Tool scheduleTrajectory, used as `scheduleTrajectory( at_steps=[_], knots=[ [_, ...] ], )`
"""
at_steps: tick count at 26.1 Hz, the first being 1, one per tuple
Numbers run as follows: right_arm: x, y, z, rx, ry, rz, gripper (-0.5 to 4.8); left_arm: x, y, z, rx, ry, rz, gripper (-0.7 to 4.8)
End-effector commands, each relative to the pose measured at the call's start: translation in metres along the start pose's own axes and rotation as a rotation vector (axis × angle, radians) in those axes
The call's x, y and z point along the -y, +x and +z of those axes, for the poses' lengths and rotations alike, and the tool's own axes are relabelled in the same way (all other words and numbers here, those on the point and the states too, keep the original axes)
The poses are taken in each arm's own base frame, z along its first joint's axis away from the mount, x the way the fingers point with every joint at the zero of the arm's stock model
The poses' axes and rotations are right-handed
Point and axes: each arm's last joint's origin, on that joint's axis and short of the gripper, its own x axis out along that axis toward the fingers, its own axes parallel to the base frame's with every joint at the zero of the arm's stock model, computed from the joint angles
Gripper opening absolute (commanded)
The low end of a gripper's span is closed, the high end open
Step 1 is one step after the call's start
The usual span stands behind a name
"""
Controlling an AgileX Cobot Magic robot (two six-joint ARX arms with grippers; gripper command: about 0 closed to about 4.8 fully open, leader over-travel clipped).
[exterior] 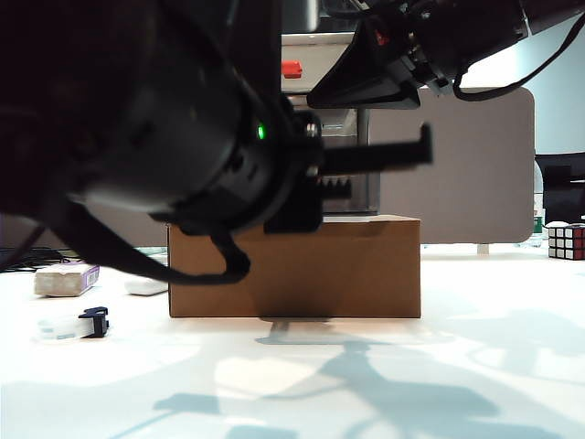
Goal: Open the third layer of the drawer on the table, pick up the transparent tape on the table and put it in, and finally close the drawer.
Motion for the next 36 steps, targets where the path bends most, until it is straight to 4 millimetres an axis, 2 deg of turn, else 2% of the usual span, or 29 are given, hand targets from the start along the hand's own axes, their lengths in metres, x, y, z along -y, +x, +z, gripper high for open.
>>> scheduleTrajectory(
  at_steps=[1, 2, 3, 6, 9, 11, 16, 19, 21, 26, 29, 31, 36],
  knots=[
    [0.001, 0.0, 0.003, 0.019, -0.005, -0.017, -0.05, -0.004, -0.006, 0.001, 0.009, 0.001, 0.026, 0.03],
    [0.001, 0.0, 0.003, 0.017, -0.004, -0.016, -0.05, -0.006, -0.01, 0.002, 0.011, 0.002, 0.025, 0.37],
    [0.0, 0.0, 0.002, 0.011, -0.001, -0.011, -0.05, -0.009, -0.023, 0.004, 0.017, 0.009, 0.009, 0.83],
    [0.0, 0.0, 0.001, -0.003, 0.005, -0.009, -0.05, -0.023, -0.061, 0.02, 0.052, 0.052, -0.002, 0.84],
    [0.0, 0.0, 0.001, -0.006, 0.005, -0.009, -0.05, -0.041, -0.078, 0.038, 0.077, 0.042, -0.047, 0.78],
    [0.0, 0.0, 0.001, -0.008, 0.006, -0.002, -0.05, -0.055, -0.081, 0.05, 0.095, 0.012, -0.057, 0.62],
    [-0.001, -0.001, -0.001, -0.027, 0.016, 0.037, -0.05, -0.103, -0.077, 0.08, 0.13, 0.012, 0.001, 0.56],
    [-0.001, -0.001, -0.003, -0.043, 0.023, 0.037, -0.05, -0.128, -0.072, 0.087, 0.134, -0.009, -0.041, 0.27],
    [-0.001, -0.001, -0.004, -0.05, 0.026, 0.038, -0.05, -0.145, -0.068, 0.085, 0.11, -0.037, -0.048, -0.06],
    [-0.001, -0.001, -0.004, -0.057, 0.029, 0.038, -0.05, -0.181, -0.061, 0.072, -0.024, -0.105, -0.135, -0.06],
    [-0.001, -0.001, -0.004, -0.056, 0.028, 0.037, -0.05, -0.194, -0.055, 0.065, -0.109, -0.085, -0.213, -0.06],
    [-0.001, -0.001, -0.004, -0.056, 0.029, 0.037, -0.05, -0.21, -0.046, 0.063, -0.16, -0.09, -0.28, -0.06],
    [-0.001, -0.001, -0.004, -0.056, 0.029, 0.038, -0.04, -0.231, -0.038, 0.062, -0.176, -0.095, -0.252, -0.06]
  ],
)
